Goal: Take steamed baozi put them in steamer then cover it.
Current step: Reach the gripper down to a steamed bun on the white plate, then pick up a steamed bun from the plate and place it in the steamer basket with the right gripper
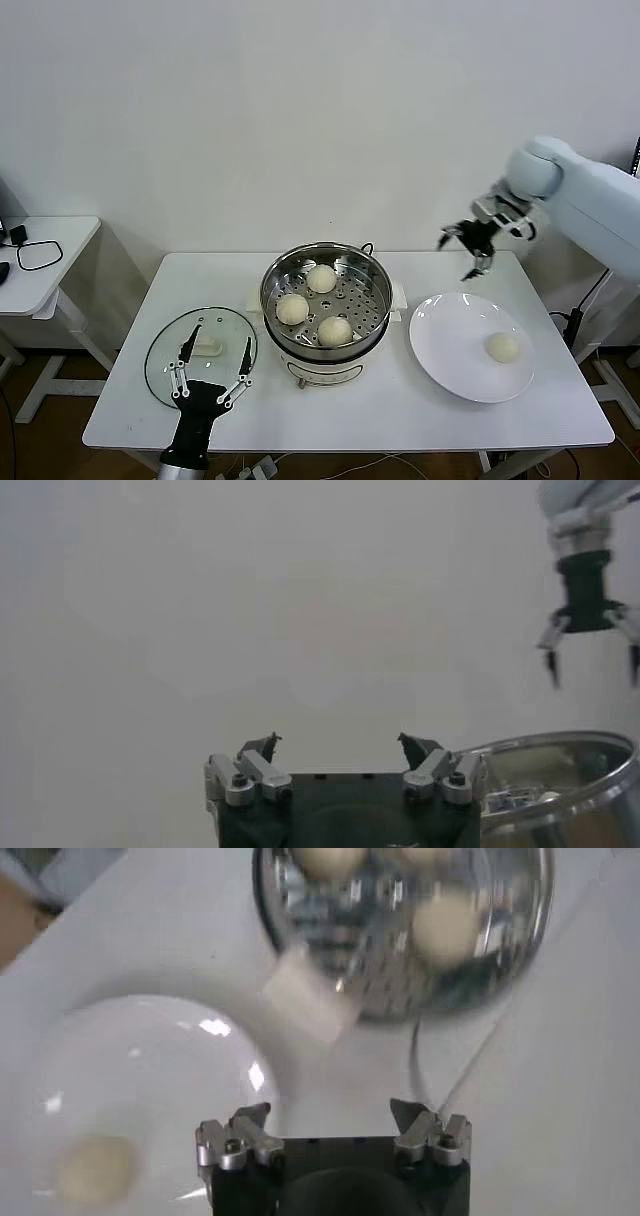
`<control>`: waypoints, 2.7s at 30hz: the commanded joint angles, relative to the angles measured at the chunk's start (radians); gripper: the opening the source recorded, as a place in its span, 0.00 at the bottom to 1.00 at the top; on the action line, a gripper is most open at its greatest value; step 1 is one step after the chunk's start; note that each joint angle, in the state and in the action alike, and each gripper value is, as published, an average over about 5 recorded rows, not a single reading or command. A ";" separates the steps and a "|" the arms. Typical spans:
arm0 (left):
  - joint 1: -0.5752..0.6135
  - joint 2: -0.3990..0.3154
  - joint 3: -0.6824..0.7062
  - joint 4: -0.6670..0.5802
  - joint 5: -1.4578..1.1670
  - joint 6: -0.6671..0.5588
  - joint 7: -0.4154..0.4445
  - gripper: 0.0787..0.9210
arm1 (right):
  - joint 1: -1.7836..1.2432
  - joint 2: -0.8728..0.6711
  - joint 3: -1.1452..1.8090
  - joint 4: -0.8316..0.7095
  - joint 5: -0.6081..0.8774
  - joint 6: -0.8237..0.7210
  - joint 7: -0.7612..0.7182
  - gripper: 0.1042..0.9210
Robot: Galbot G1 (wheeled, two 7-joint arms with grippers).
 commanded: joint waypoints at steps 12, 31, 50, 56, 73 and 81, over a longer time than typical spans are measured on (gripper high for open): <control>0.004 -0.003 -0.007 0.004 0.000 0.001 -0.002 0.88 | -0.316 -0.070 0.089 -0.199 -0.076 -0.055 0.001 0.88; -0.005 -0.002 -0.017 0.008 -0.040 0.013 -0.004 0.88 | -0.388 0.013 0.154 -0.285 -0.103 0.004 0.071 0.88; -0.020 -0.003 -0.025 -0.002 -0.078 0.033 -0.004 0.88 | -0.321 0.015 0.109 -0.258 -0.100 0.024 0.084 0.67; -0.019 0.004 -0.023 -0.003 -0.068 0.032 -0.003 0.88 | -0.062 -0.022 -0.053 -0.086 0.013 -0.076 -0.021 0.65; -0.018 0.014 -0.002 -0.005 -0.050 0.021 -0.003 0.88 | 0.449 0.314 -0.465 0.244 0.540 -0.383 0.041 0.63; -0.024 0.015 0.005 0.009 -0.038 0.013 -0.003 0.88 | 0.367 0.413 -0.499 0.240 0.531 -0.436 0.125 0.63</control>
